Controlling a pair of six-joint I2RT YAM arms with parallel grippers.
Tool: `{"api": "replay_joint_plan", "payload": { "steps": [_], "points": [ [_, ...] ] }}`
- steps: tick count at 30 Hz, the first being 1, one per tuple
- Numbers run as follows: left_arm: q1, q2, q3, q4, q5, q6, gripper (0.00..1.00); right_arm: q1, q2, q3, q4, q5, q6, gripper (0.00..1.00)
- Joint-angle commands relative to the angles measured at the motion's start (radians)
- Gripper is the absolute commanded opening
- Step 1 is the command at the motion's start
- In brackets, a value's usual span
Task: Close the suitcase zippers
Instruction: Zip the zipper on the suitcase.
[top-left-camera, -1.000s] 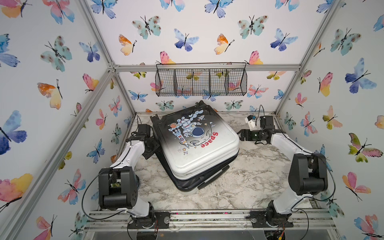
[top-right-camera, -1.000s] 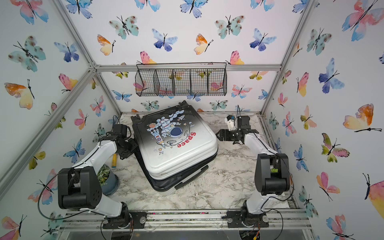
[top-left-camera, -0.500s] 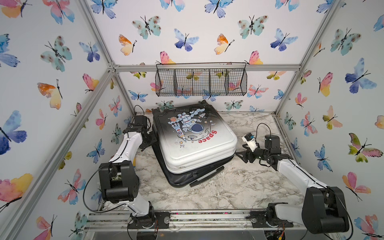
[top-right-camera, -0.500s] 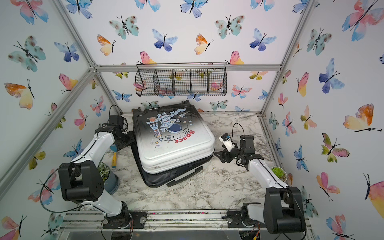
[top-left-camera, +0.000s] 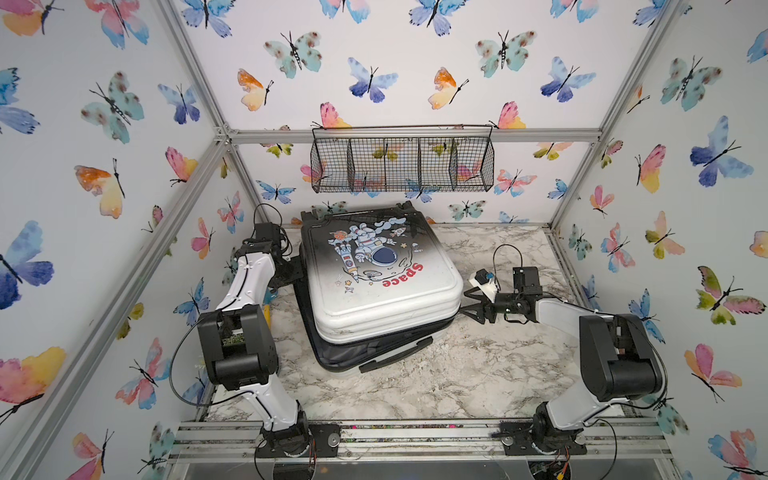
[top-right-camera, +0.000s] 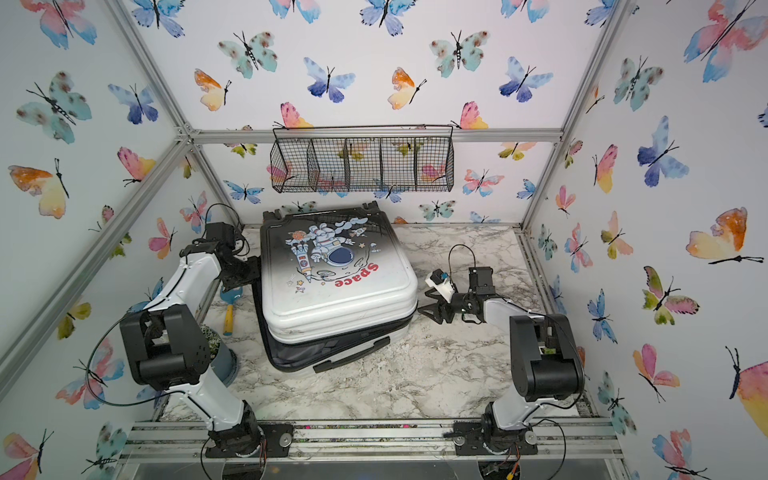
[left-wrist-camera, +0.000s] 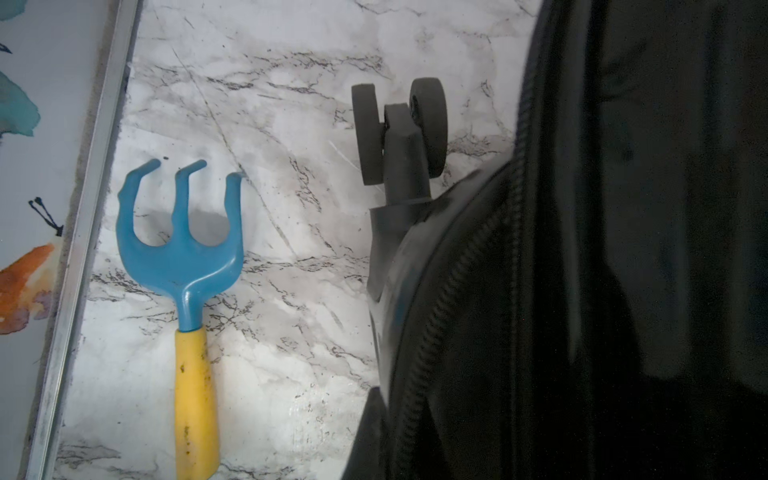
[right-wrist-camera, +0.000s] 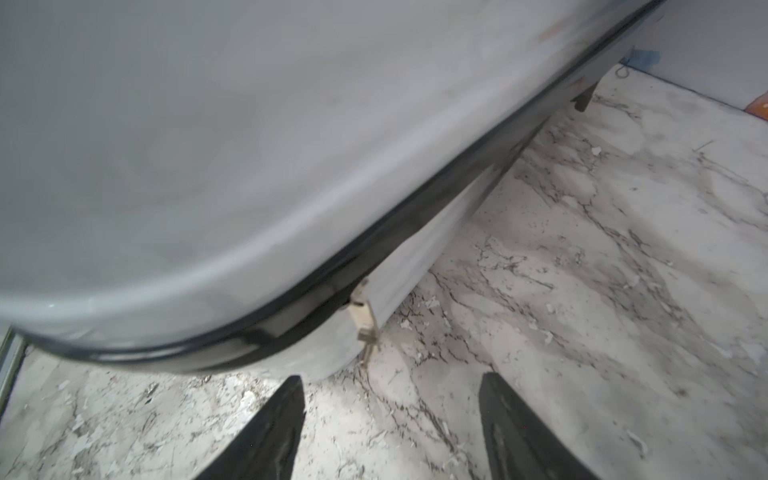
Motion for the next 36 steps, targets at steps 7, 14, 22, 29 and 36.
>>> {"api": "replay_joint_plan", "payload": {
  "steps": [7,14,22,29,36],
  "points": [
    [0.012,0.017,0.159,0.1,0.156,0.104,0.0,0.082,0.055,0.102,-0.177,-0.009,-0.155,0.69],
    [0.024,0.045,0.188,0.095,0.197,0.116,0.0,0.153,0.036,0.112,-0.116,-0.119,-0.077,0.69],
    [0.058,0.087,0.207,0.09,0.231,0.136,0.0,0.238,-0.009,-0.003,0.08,-0.18,0.087,0.67],
    [0.075,0.106,0.205,0.096,0.246,0.142,0.0,0.29,-0.012,-0.199,0.539,-0.154,0.361,0.64],
    [0.083,0.108,0.199,0.1,0.259,0.145,0.0,0.318,0.069,-0.239,0.612,-0.166,0.369,0.58]
  ]
}}
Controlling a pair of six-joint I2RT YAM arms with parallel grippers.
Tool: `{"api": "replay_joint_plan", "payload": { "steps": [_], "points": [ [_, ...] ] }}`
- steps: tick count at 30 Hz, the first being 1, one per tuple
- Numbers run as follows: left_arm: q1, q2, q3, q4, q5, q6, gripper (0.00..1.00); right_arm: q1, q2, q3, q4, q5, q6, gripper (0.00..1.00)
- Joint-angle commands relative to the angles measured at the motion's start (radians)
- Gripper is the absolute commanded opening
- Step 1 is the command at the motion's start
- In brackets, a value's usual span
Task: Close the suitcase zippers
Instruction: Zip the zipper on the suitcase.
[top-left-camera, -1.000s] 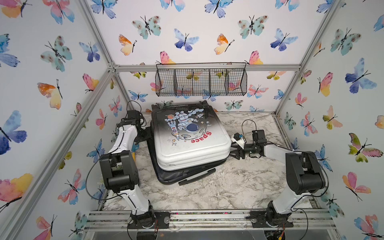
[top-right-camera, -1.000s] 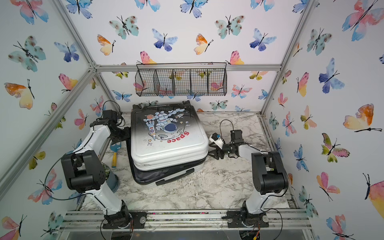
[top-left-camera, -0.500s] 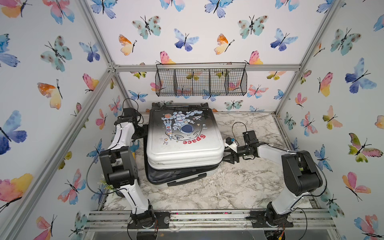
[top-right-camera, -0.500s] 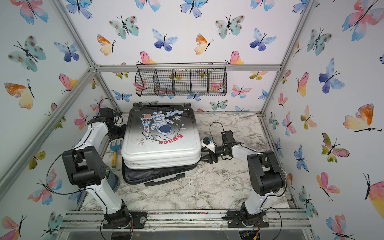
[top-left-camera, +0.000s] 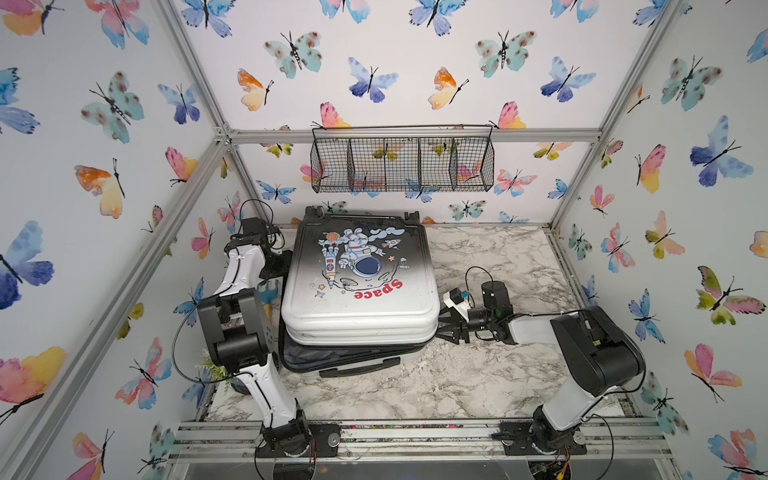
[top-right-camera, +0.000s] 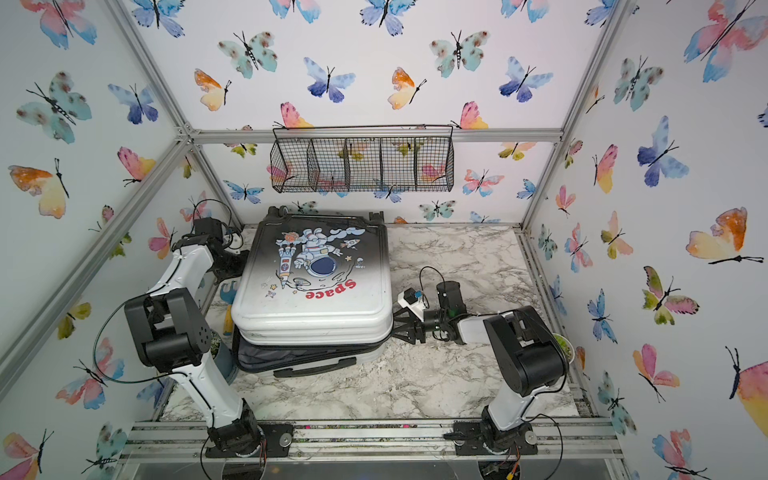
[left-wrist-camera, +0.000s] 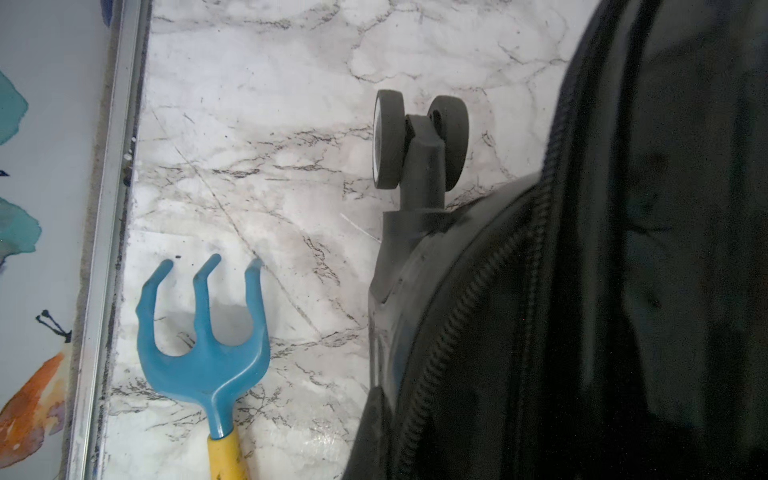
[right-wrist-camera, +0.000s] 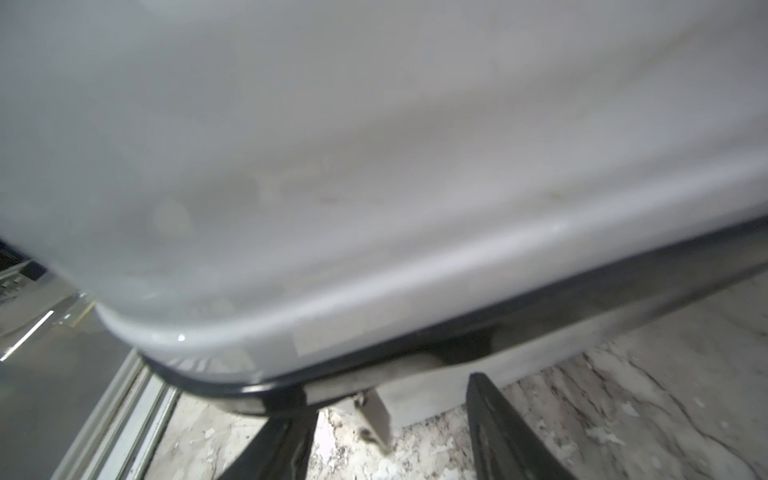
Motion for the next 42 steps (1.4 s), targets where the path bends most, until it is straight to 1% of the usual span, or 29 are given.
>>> {"api": "replay_joint_plan", "payload": {
  "steps": [1,4,6,9,11,14,17,23,27,32,37,40,42],
  "points": [
    [-0.004,-0.043,0.059,0.069,0.151,-0.009,0.0,0.036,0.017,-0.03,0.078,0.018,0.006,0.57],
    [-0.004,-0.039,0.06,0.064,0.146,-0.011,0.0,0.035,0.014,-0.058,0.095,0.033,0.002,0.54],
    [-0.004,-0.042,0.06,0.063,0.149,-0.013,0.0,0.036,0.027,-0.069,0.112,0.033,0.001,0.51],
    [-0.004,-0.046,0.059,0.065,0.152,-0.015,0.0,0.036,0.052,-0.067,0.198,0.011,0.061,0.45],
    [-0.004,-0.047,0.057,0.065,0.156,-0.014,0.0,0.037,0.059,-0.059,0.221,0.018,0.067,0.44],
    [-0.004,-0.05,0.051,0.068,0.161,-0.015,0.0,0.035,0.024,-0.059,0.209,0.033,0.049,0.43],
    [-0.004,-0.05,0.044,0.068,0.157,-0.015,0.0,0.035,0.013,-0.087,0.314,0.03,0.116,0.4],
    [-0.004,-0.053,0.03,0.065,0.154,-0.006,0.0,0.033,0.023,-0.083,0.331,0.035,0.127,0.33],
    [-0.004,-0.054,0.019,0.062,0.154,-0.004,0.0,0.03,0.025,-0.089,0.416,0.034,0.189,0.3],
    [-0.004,-0.058,0.01,0.063,0.159,-0.002,0.0,0.029,0.034,-0.082,0.42,0.013,0.211,0.26],
    [-0.004,-0.06,0.01,0.065,0.164,-0.006,0.0,0.029,0.029,-0.074,0.35,0.01,0.18,0.22],
    [-0.004,-0.061,0.008,0.065,0.164,-0.006,0.0,0.029,-0.002,-0.063,0.236,0.043,0.127,0.16],
    [-0.004,-0.062,0.005,0.066,0.163,-0.007,0.0,0.028,-0.024,-0.061,0.16,0.076,0.09,0.11]
  ]
}}
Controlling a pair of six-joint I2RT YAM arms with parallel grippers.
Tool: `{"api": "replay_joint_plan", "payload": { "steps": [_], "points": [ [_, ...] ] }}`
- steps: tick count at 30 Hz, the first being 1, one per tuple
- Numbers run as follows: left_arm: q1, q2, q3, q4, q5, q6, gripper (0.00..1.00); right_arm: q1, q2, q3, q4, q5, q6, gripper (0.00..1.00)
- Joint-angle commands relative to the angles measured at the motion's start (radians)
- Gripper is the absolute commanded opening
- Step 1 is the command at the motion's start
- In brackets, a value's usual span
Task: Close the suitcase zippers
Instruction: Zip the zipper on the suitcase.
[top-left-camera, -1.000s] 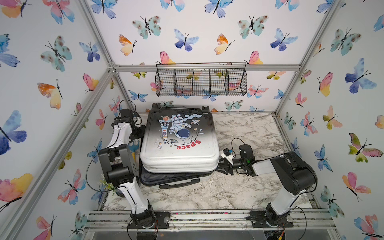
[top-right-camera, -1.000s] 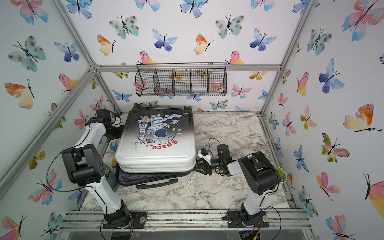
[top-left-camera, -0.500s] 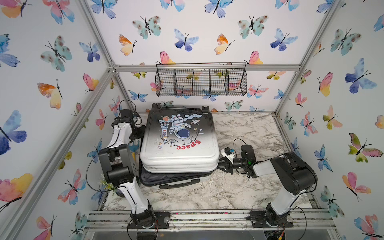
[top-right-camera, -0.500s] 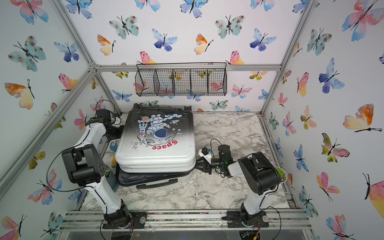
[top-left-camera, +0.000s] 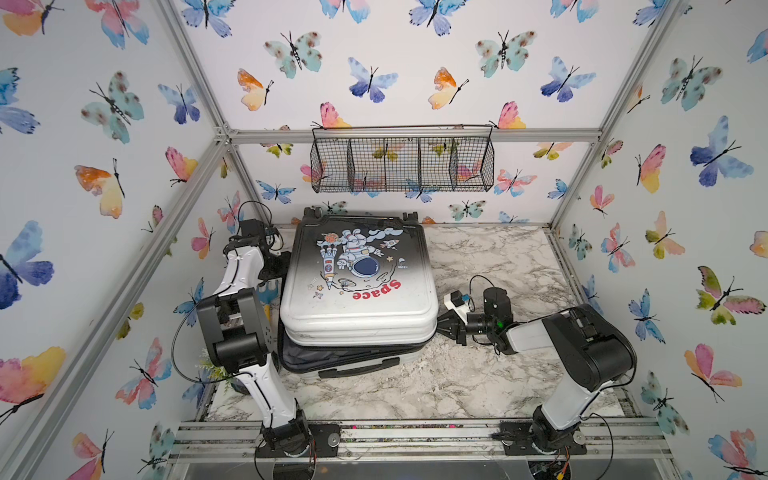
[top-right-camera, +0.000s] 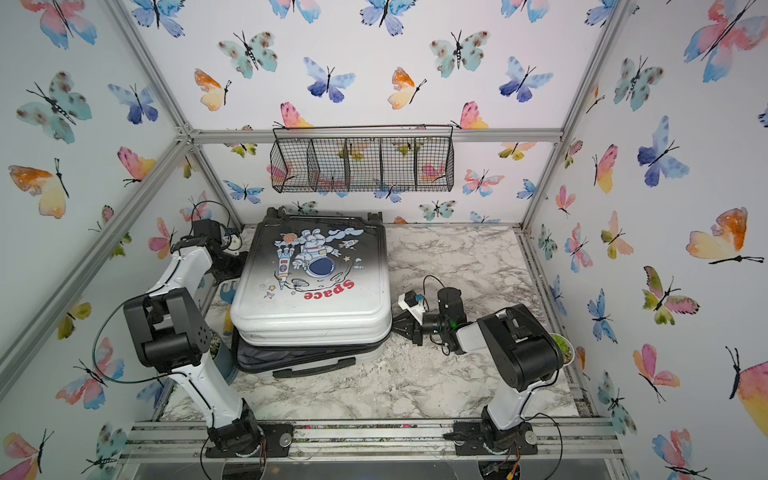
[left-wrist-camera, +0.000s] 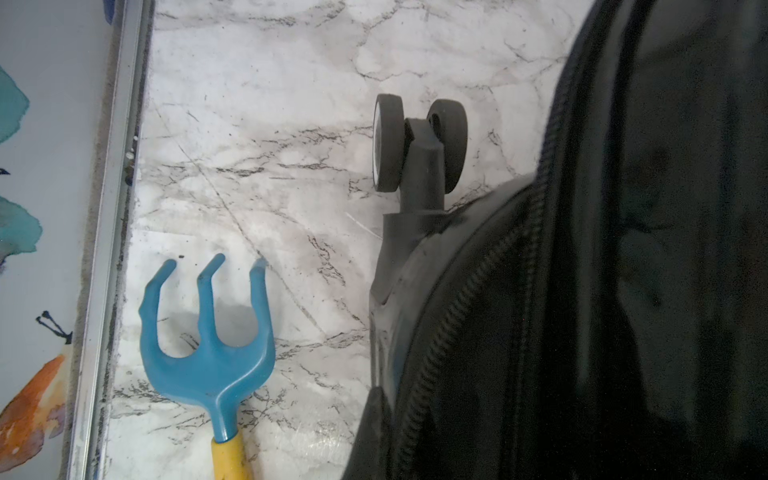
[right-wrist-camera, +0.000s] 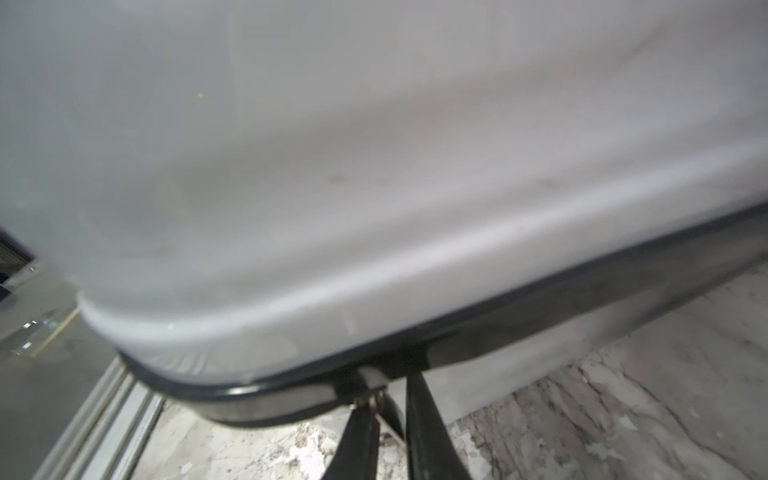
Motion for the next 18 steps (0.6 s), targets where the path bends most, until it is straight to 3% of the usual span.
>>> {"api": "replay_joint_plan", "payload": {
  "steps": [1,2,7,10,13,18],
  "points": [
    [-0.012,-0.063,0.021,0.052,0.156,-0.017,0.0,0.009,-0.046,0.019,-0.117,0.045,-0.048,0.08],
    [-0.012,-0.064,0.019,0.052,0.152,-0.02,0.0,0.009,-0.053,0.014,-0.121,0.072,-0.029,0.04],
    [-0.007,-0.079,0.015,0.054,0.094,-0.045,0.0,0.009,-0.157,0.016,-0.356,0.203,-0.128,0.04],
    [-0.004,-0.083,0.006,0.054,0.038,-0.074,0.0,0.014,-0.285,-0.081,-0.292,0.312,-0.061,0.04],
    [-0.004,-0.077,0.005,0.042,-0.037,-0.113,0.0,0.023,-0.366,-0.106,-0.31,0.333,-0.037,0.03],
    [0.002,-0.04,0.048,-0.033,-0.147,-0.306,0.0,0.141,-0.484,-0.118,-0.412,0.431,-0.059,0.03]
  ]
}}
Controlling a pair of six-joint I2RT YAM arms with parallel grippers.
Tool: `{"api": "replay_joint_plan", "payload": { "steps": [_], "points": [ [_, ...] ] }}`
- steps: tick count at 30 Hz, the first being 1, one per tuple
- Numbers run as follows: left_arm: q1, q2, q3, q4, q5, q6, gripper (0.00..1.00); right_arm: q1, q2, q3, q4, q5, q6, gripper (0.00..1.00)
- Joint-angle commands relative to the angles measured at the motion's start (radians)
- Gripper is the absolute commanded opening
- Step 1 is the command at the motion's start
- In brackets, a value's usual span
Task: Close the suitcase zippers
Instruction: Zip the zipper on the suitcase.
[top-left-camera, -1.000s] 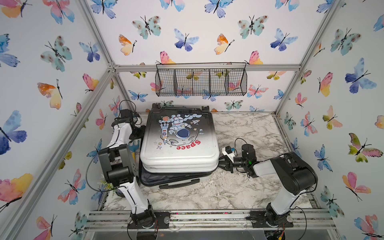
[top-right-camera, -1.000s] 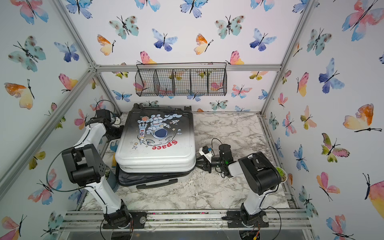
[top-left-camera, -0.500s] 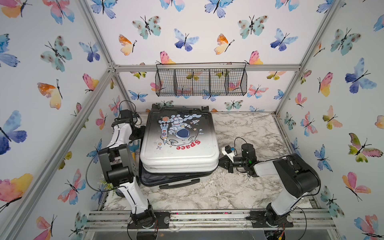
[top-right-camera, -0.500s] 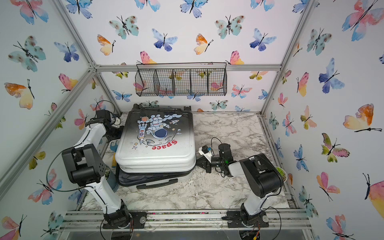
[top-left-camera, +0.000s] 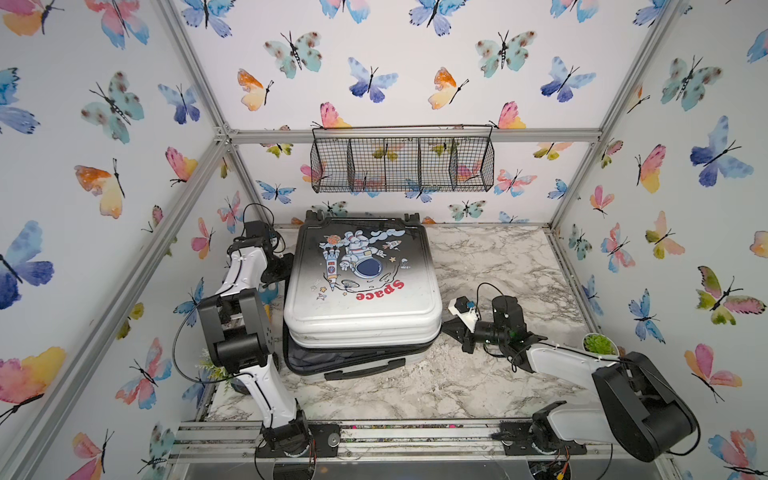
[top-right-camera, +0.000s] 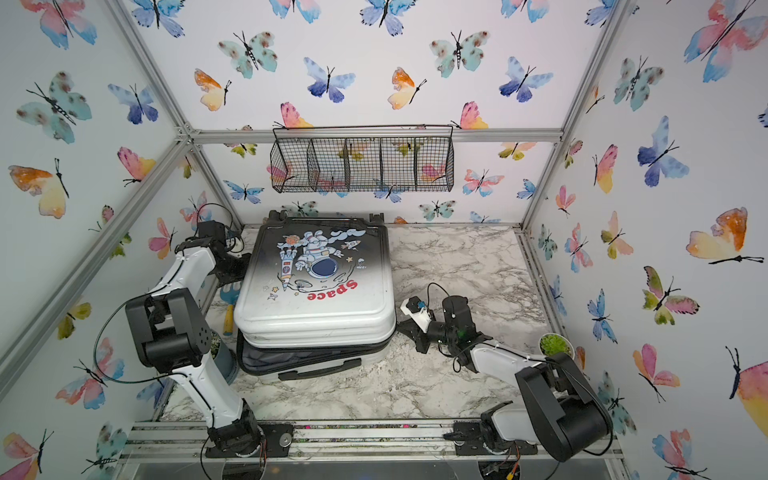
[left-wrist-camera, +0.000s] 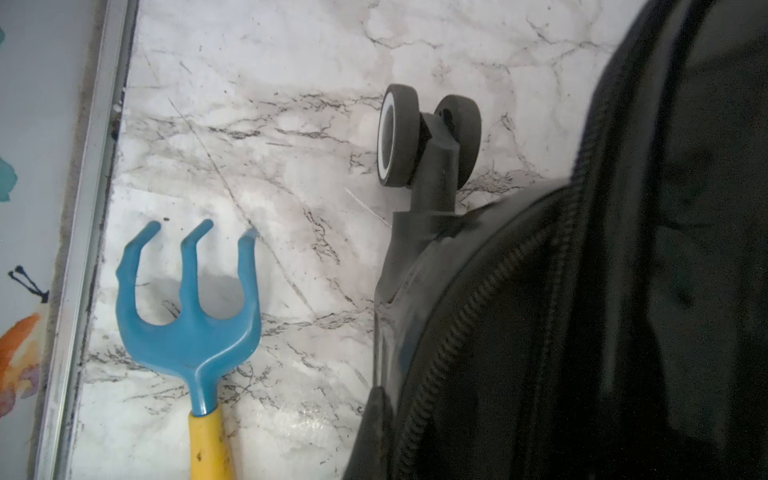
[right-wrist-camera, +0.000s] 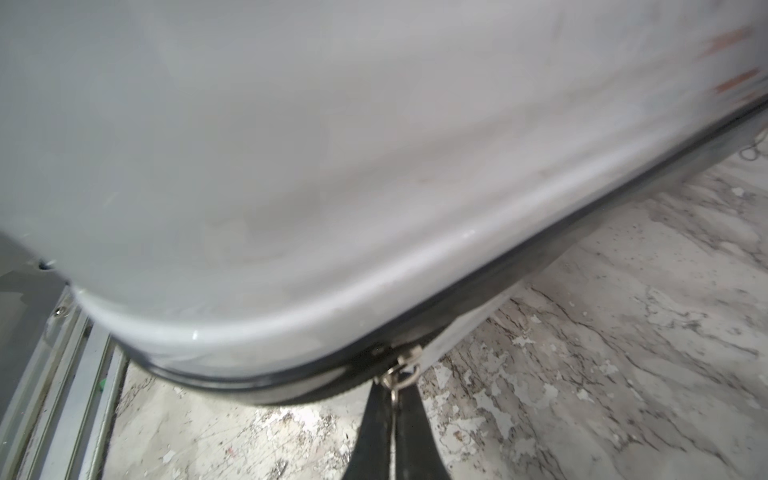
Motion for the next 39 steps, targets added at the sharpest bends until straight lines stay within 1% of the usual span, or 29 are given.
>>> {"api": "replay_joint_plan", "payload": {
  "steps": [1,3,6,7,9,14,16,20,22,27,29,32,35,37,39],
  "points": [
    [0.013,-0.024,0.081,-0.028,-0.087,-0.21,0.0,0.073,-0.097,-0.008,-0.091,0.05,-0.005,0.03],
    [0.011,-0.006,0.112,-0.078,-0.133,-0.265,0.0,0.087,-0.168,-0.022,-0.125,0.062,0.008,0.03],
    [0.012,-0.044,0.083,-0.031,-0.207,-0.341,0.0,0.125,-0.249,-0.002,-0.254,0.093,-0.039,0.03],
    [0.013,-0.052,0.084,-0.03,-0.208,-0.363,0.0,0.141,-0.263,0.017,-0.321,0.108,-0.076,0.03],
    [0.012,-0.059,0.092,-0.038,-0.198,-0.386,0.0,0.17,-0.303,0.02,-0.351,0.146,-0.089,0.03],
    [0.017,-0.093,0.046,-0.021,-0.202,-0.436,0.0,0.203,-0.329,0.091,-0.486,0.112,-0.115,0.04],
    [0.02,-0.1,0.028,-0.008,-0.207,-0.457,0.0,0.24,-0.352,0.09,-0.494,0.11,-0.092,0.03],
    [0.025,-0.103,0.005,0.015,-0.207,-0.508,0.0,0.408,-0.385,0.072,-0.504,0.223,-0.071,0.03],
    [0.025,-0.109,-0.009,0.029,-0.212,-0.533,0.0,0.446,-0.386,0.081,-0.514,0.237,-0.074,0.03],
    [0.025,-0.121,-0.041,0.056,-0.221,-0.586,0.0,0.494,-0.395,0.095,-0.514,0.246,-0.072,0.04],
    [0.025,-0.122,-0.051,0.071,-0.205,-0.587,0.0,0.494,-0.385,0.102,-0.503,0.326,-0.038,0.03],
    [0.025,-0.129,-0.05,0.062,-0.218,-0.569,0.0,0.48,-0.358,0.135,-0.488,0.393,-0.016,0.03],
    [0.035,-0.148,-0.048,0.034,-0.253,-0.543,0.0,0.403,-0.327,0.187,-0.527,0.353,-0.024,0.03],
    [0.046,-0.177,-0.062,0.027,-0.277,-0.547,0.0,0.356,-0.322,0.212,-0.577,0.352,-0.049,0.03],
    [0.045,-0.228,-0.098,0.044,-0.306,-0.561,0.0,0.266,-0.311,0.246,-0.61,0.335,-0.062,0.03]
  ]
}}
